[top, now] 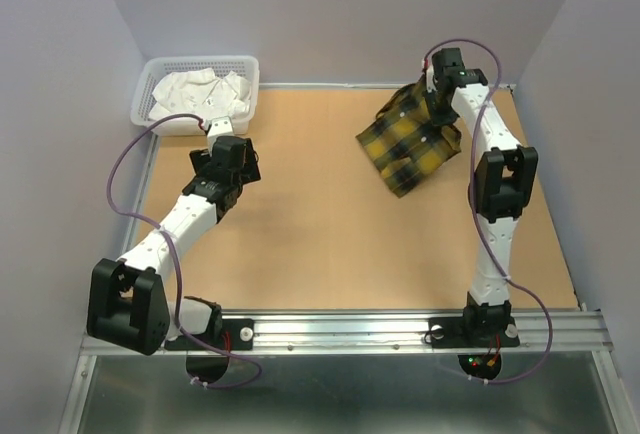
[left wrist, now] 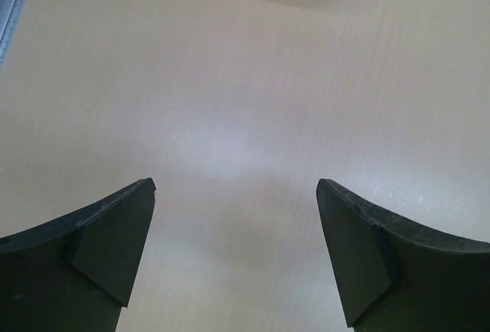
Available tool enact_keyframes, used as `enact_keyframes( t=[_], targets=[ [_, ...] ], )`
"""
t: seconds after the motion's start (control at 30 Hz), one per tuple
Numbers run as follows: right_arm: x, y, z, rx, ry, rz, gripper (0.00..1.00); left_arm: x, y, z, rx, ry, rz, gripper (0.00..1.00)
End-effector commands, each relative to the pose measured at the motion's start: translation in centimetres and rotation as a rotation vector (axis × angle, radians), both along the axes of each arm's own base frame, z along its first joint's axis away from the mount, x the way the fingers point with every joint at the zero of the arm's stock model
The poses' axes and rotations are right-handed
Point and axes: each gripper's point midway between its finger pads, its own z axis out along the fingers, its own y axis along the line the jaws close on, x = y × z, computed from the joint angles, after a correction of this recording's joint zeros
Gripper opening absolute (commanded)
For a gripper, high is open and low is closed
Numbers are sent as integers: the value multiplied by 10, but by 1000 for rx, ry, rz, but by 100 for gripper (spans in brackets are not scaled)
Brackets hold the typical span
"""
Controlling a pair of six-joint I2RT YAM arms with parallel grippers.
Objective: Fold and stack the long sleeve shirts
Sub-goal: Fold the shirt
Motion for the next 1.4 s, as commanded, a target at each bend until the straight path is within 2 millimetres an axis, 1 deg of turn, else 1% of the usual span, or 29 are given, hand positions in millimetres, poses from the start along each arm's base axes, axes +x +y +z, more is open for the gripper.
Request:
enact_keyframes(
  t=[0.0,0.03,0.07,0.1,0.13,0.17,0.23,0.33,0.4,0.43,0.5,0.53,0.57,0.67,0.7,0.73,0.8,0.83,0.87,0.9,1.03,1.07,1.1,1.17,1.2,1.27,1.3,1.33,1.37],
  targets=[
    [12,-81,126,-423,-283,-217,1,-3,12,2,26,-22,71,99],
    [9,-93,141,-498,-308,-255,1,-3,12,1,25,-22,70,99],
    [0,-117,170,-652,-348,-341,1,-3,11,0,20,-20,68,99],
    [-8,-132,195,-780,-382,-422,0,-2,9,-2,15,-16,61,99],
    [-11,-133,196,-781,-381,-423,1,-2,9,-3,14,-13,61,99],
    [-18,-142,213,-867,-398,-486,1,-1,9,-3,14,-12,61,99],
    [-24,-146,232,-907,-435,-527,1,-1,8,-4,12,-10,59,99],
    [-19,-143,228,-906,-442,-498,0,0,6,-4,7,-10,53,99],
    [-13,-136,214,-913,-412,-444,1,-1,6,-6,10,-5,50,99],
    [-8,-129,189,-905,-376,-393,1,-1,7,-5,10,-7,53,99],
    [-6,-124,156,-901,-325,-353,1,-1,7,-5,10,-8,55,99],
    [-7,-119,116,-913,-253,-317,1,-1,7,-4,10,-8,57,99],
    [-8,-116,98,-917,-224,-304,1,-1,7,-4,10,-8,57,99],
    [-21,-101,21,-934,-96,-228,1,-1,9,-2,14,-13,61,99],
    [-26,-95,6,-942,-72,-210,1,-2,9,-2,12,-14,61,99],
    [-36,-81,-15,-951,-45,-172,1,-2,9,-1,12,-18,63,99],
    [-44,-65,-38,-937,-26,-135,1,-2,9,0,9,-20,62,99],
    [-48,-48,-49,-923,-26,-93,1,-1,8,-1,10,-18,60,99],
    [-56,-41,-62,-910,-10,-73,1,-1,8,-1,8,-18,60,99],
    [-60,-26,-69,-907,-12,-36,1,-1,8,-2,10,-15,61,99],
    [-73,2,-91,-853,11,38,1,-1,8,-2,15,-11,62,99],
    [-74,7,-95,-838,15,44,3,-1,9,-1,14,-16,65,99],
    [-76,9,-98,-831,22,49,7,-1,9,-1,15,-15,65,99],
    [-79,17,-103,-795,41,63,26,-1,8,-1,13,-14,61,99],
    [-80,20,-104,-780,47,70,32,0,8,-1,13,-15,63,99],
    [-81,35,-104,-706,49,92,42,0,8,0,13,-15,61,99],
    [-81,41,-102,-684,42,94,50,0,8,0,13,-16,61,99],
    [-82,57,-99,-621,34,109,54,1,8,1,13,-18,62,99],
    [-82,67,-95,-585,25,118,57,1,8,1,12,-18,61,99]
  ],
)
